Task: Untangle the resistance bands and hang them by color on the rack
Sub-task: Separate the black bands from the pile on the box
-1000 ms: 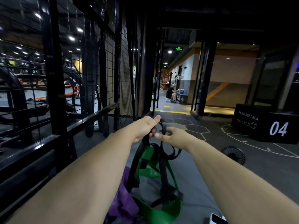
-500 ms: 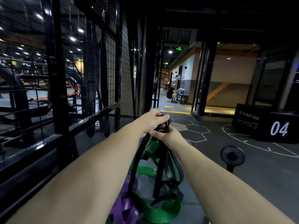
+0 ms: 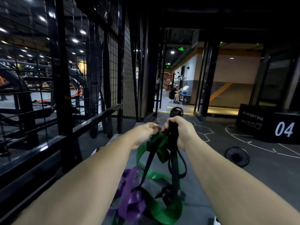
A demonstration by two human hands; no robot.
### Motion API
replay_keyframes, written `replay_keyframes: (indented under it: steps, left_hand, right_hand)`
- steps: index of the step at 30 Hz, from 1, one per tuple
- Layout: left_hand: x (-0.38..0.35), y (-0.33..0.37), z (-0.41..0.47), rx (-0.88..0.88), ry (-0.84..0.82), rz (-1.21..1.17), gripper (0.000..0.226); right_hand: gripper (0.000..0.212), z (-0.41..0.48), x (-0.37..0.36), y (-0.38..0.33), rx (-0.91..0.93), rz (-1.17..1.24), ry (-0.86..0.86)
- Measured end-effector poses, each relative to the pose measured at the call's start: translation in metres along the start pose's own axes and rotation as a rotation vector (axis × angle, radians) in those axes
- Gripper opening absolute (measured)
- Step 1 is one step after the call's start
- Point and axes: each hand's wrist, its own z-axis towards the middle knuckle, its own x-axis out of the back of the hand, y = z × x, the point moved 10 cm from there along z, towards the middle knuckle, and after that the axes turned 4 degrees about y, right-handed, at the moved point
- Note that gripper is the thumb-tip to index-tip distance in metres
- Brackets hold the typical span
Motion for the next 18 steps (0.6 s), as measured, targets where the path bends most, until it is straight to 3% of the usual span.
replay_keyframes:
  steps: [3,6,11,14,18]
  left_hand:
    - [-0.011,-0.004,-0.006,0.003,-0.084,-0.055,0.031]
    - [-0.017,0.003,-0.007,-0.102,-0.166,-0.029,0.051]
    - [-0.002,0.029,-0.001,-0.360,0.009,0.198,0.067]
    - [0.001,0.042,-0.001,-0.429,0.090,0.347,0.062]
    - [0.018,0.055,-0.003,-0.413,0.090,0.255,0.044]
  right_hand:
    - [0.029,0.004,-0.004,-0.018,0.057,-0.024,-0.006]
    - [0.029,0.007,0.001,-0.037,0.134,-0.098,0.056]
    - [0.032,0.007,0.002,-0.058,0.209,-0.072,0.087]
    - [0.032,0.003,-0.006,-0.070,0.257,-0.069,0.040]
    - [0.017,0.003,-0.007,-0.075,0.329,-0.324,-0.045]
